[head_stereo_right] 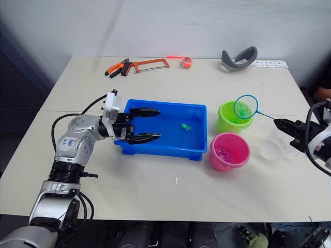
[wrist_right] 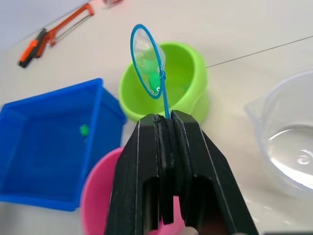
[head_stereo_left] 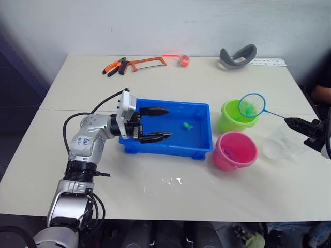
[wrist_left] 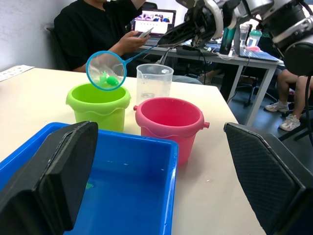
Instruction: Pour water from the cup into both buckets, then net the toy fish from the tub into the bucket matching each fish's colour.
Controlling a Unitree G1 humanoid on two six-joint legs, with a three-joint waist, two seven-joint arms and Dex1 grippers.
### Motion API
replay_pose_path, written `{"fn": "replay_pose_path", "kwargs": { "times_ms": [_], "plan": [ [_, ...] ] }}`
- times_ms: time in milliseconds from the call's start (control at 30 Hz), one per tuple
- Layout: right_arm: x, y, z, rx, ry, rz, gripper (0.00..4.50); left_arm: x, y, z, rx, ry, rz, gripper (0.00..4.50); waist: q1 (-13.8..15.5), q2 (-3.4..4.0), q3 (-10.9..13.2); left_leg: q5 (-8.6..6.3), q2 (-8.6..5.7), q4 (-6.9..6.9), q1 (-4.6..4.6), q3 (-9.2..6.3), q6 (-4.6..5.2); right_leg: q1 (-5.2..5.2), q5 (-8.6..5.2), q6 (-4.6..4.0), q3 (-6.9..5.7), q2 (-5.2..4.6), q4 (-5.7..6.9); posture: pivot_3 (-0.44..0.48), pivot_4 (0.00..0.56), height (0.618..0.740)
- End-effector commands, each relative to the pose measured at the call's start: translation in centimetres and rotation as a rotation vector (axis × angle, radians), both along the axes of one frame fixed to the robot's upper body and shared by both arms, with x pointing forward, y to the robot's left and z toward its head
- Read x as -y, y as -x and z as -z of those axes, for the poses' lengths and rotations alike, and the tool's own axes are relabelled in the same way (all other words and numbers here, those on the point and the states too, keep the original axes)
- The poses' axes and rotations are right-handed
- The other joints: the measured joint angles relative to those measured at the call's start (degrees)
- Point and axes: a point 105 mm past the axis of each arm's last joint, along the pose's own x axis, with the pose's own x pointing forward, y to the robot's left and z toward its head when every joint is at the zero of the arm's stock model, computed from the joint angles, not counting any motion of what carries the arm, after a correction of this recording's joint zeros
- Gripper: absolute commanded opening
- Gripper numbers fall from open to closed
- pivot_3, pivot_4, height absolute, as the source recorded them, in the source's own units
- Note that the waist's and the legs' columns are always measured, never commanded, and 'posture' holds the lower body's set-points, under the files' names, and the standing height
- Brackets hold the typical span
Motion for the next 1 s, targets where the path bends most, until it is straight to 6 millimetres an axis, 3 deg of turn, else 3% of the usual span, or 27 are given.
{"fn": "replay_pose_path", "kwargs": {
  "times_ms": [33, 400, 500, 633, 700, 833, 1000],
  "plan": [
    [-0.2, 0.1, -1.6, 0.131, 0.119, 0.017, 0.00, 0.3, 0.2, -1.1, 0.048, 0.009, 0.020, 4.49, 0.02, 0.00, 0.00, 0.00, 0.00, 0.00, 0.00, 0.00, 0.00, 0.00, 0.00, 0.00, 0.00, 0.00, 0.00, 0.000, 0.150, 0.740],
    [-1.9, -0.3, -0.3, 0.253, 0.503, -0.035, 0.00, 0.6, -0.1, -1.1, 0.061, 0.018, 0.033, 4.49, 0.07, 0.00, 0.00, 0.00, -0.01, 0.00, 0.02, 0.00, 0.00, 0.01, 0.01, 0.01, -0.03, 0.03, -0.01, 0.000, 0.150, 0.740],
    [-2.7, -0.5, 0.3, 0.293, 0.719, -0.078, 0.00, 0.6, -0.1, -1.1, 0.068, 0.019, 0.029, 4.49, 0.07, 0.00, 0.00, 0.00, -0.01, -0.01, 0.03, 0.00, 0.00, 0.01, 0.00, 0.01, -0.05, 0.04, -0.02, 0.000, 0.150, 0.740],
    [-3.6, -0.4, 1.8, 0.367, 1.139, -0.196, 0.00, 0.4, -0.1, -1.0, 0.074, 0.016, 0.022, 4.49, 0.12, 0.00, 0.00, 0.00, -0.06, -0.01, 0.03, 0.01, 0.00, 0.00, 0.00, 0.02, -0.09, 0.03, -0.02, 0.000, 0.150, 0.740],
    [-4.0, -0.2, 2.3, 0.425, 1.251, -0.238, 0.00, 0.3, 0.0, -0.9, 0.077, 0.016, 0.016, 4.49, 0.12, 0.00, 0.00, 0.00, -0.06, -0.01, 0.04, 0.02, 0.00, 0.01, 0.01, 0.03, -0.11, 0.03, -0.02, 0.000, 0.150, 0.740],
    [-3.7, -0.2, 1.5, 0.530, 1.258, -0.172, 0.00, -0.1, 0.1, -0.8, 0.078, 0.018, 0.001, 4.49, 0.09, 0.00, 0.00, 0.02, -0.06, -0.01, 0.10, 0.05, -0.02, 0.03, 0.02, 0.04, -0.30, 0.03, 0.00, 0.000, 0.150, 0.740],
    [-2.8, -0.2, 1.5, 0.535, 1.236, -0.131, 0.00, -0.4, 0.1, -0.7, 0.077, 0.023, -0.018, 4.49, 0.06, 0.00, 0.00, 0.03, -0.03, -0.01, 0.13, 0.03, -0.03, 0.06, 0.02, 0.04, -0.37, 0.04, 0.02, 0.000, 0.150, 0.740]
  ]
}}
